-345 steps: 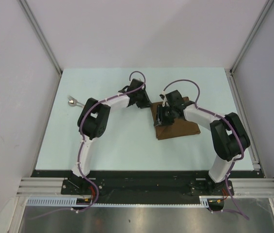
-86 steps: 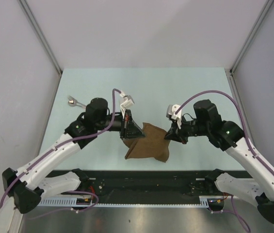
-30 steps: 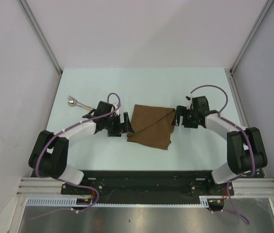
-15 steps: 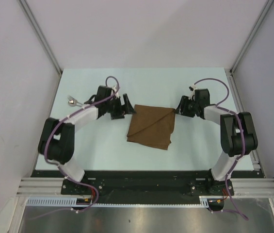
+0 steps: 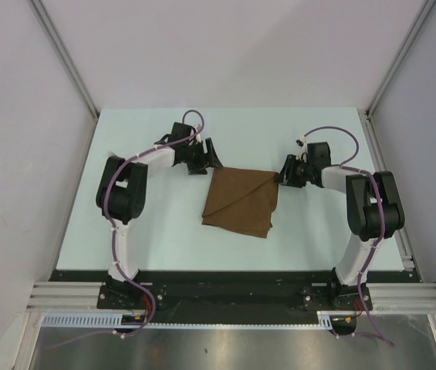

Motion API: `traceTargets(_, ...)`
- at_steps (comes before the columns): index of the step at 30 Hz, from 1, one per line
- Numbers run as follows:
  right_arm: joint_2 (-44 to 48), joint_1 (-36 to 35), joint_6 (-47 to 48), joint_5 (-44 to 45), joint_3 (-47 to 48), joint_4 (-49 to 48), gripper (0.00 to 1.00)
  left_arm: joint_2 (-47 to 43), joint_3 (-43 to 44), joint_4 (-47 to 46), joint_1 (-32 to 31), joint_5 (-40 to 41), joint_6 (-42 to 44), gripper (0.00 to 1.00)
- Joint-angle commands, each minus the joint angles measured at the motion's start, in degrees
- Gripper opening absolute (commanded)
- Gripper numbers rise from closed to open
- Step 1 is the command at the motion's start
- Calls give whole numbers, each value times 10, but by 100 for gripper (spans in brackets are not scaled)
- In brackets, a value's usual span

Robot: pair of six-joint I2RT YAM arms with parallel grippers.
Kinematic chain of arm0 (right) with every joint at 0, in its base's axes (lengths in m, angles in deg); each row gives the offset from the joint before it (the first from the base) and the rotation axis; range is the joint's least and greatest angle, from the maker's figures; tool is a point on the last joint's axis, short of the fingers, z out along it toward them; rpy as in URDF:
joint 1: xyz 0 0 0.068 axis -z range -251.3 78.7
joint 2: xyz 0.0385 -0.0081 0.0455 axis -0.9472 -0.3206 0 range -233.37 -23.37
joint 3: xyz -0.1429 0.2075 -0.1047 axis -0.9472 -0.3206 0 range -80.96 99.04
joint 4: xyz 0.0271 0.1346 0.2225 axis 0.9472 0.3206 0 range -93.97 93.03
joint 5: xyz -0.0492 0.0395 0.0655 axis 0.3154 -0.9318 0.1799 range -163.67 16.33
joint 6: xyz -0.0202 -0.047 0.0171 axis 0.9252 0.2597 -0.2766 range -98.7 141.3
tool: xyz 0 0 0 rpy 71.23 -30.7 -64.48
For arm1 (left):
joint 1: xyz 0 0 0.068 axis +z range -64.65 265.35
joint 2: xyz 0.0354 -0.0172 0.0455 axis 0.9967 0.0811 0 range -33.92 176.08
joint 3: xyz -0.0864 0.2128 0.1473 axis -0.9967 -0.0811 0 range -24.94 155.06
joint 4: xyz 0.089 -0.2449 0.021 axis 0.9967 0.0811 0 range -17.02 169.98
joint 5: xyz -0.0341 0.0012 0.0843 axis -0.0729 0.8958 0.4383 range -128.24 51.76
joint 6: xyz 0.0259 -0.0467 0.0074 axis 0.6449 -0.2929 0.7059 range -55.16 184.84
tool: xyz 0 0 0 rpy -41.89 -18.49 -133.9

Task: Fold the napkin into a case and place the utensils inside
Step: Pick up the upper triangle-folded napkin from the center of the board.

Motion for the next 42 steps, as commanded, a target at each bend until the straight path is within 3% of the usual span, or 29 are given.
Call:
traceTargets(1,-14,5,7,0,20,-22,41,28,32,-2,2,-16,8,75)
traceTargets(4,-23,6,10,6,29,-26,41,39,36,-4,2,-22,5,65)
traceTargets(8,-46,8,7,-2,52,-12,41,48,35,-12,2,-36,-1,60)
traceTargets(12,-48,7,1,-11,54,-11,33,51,32,-17,3,-45,-7,56)
traceTargets(19,-51,7,-2,-13,46,-11,28,64,46,-26,3,-53,-16,46)
traceTargets(24,-63,10,-5,-19,54,-18,20,73,48,-42,3,-68,-27,34)
traceTargets(28,-64,10,-5,-27,67,-29,1,71,47,-80,3,-78,-42,13)
traceTargets(29,-57,10,-5,-28,67,-33,0,66,44,-88,3,-79,-46,3)
traceTargets(30,-51,10,-7,-26,68,-36,0,61,37,-95,3,-81,-55,0)
traceTargets(42,143,-4,17,20,39,-25,0,-123,-59,-183,4,-65,-99,0)
